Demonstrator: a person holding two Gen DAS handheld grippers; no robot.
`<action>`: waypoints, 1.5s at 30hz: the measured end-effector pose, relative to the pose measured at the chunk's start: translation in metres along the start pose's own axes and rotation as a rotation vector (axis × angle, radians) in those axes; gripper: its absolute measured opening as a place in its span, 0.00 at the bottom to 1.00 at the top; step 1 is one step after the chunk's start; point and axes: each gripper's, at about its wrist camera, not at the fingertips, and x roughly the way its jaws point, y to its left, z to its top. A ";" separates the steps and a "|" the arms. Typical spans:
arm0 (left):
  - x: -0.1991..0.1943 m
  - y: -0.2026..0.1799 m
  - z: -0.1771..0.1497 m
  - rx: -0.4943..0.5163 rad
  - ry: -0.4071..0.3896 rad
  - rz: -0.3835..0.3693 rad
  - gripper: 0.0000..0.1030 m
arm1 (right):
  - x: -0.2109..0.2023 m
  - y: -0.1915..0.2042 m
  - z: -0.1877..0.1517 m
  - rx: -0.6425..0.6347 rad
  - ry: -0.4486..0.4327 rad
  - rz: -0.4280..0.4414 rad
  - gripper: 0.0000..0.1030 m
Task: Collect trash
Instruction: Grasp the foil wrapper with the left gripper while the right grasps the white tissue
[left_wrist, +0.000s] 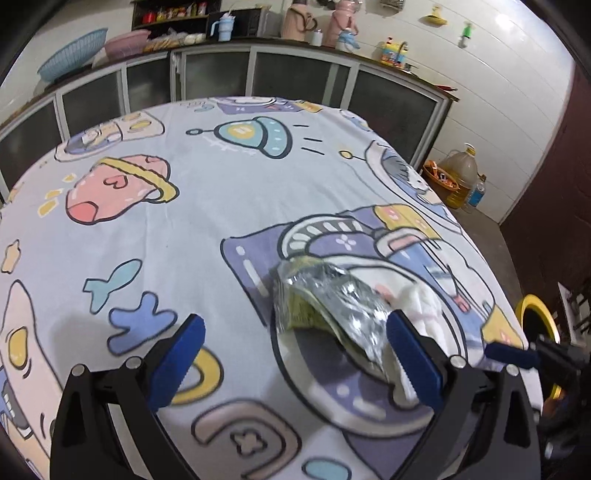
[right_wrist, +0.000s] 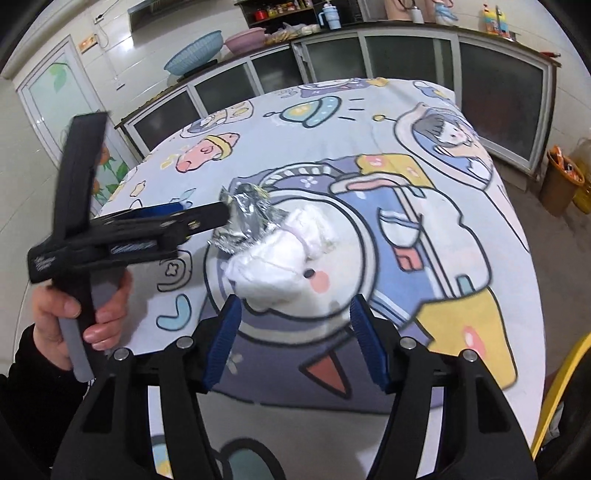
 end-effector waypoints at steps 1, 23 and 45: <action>0.005 0.002 0.004 -0.016 0.013 -0.008 0.92 | 0.002 0.002 0.001 -0.004 0.002 0.005 0.57; 0.050 0.010 0.020 -0.140 0.077 -0.031 0.49 | 0.051 0.007 0.021 0.064 0.103 0.059 0.34; -0.035 0.016 -0.013 -0.112 -0.041 -0.040 0.23 | -0.015 0.007 -0.004 0.092 0.025 0.076 0.28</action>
